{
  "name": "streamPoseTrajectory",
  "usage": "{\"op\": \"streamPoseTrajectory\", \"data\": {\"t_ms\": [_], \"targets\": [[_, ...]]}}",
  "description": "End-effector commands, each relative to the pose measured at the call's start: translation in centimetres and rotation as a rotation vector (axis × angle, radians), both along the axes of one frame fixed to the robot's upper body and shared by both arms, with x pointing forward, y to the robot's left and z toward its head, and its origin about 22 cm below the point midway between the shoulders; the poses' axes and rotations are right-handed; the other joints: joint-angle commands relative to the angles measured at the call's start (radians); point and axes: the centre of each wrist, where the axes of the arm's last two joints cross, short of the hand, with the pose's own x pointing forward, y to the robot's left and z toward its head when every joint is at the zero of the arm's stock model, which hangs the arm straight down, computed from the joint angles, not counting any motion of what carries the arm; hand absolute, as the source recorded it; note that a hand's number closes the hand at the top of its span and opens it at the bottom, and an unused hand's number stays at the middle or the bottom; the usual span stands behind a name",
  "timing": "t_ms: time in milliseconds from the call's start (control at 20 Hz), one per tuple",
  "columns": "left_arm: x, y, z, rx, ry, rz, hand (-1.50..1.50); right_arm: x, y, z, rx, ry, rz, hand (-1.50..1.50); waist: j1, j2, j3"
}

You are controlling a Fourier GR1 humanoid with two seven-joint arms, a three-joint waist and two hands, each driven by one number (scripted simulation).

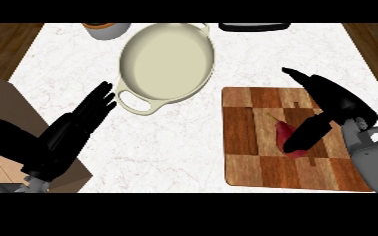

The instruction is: Pick the pear from the cutting board and place it in the pot

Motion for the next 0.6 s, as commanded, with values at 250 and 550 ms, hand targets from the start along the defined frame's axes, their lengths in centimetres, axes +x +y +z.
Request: {"op": "streamPoseTrajectory", "data": {"t_ms": [250, 550], "targets": [[-0.2, -1.0, -3.0, -0.051, 0.074, 0.035, 0.0, -1.4, 0.7, -2.9, -0.191, 0.044, -0.028, -1.5, -0.01, 0.022, -0.044], [-0.8, -2.0, -3.4, -0.064, 0.069, 0.045, 0.0, -1.5, 0.2, -2.8, -0.199, 0.04, -0.025, -1.5, -0.011, 0.021, -0.044]]}}
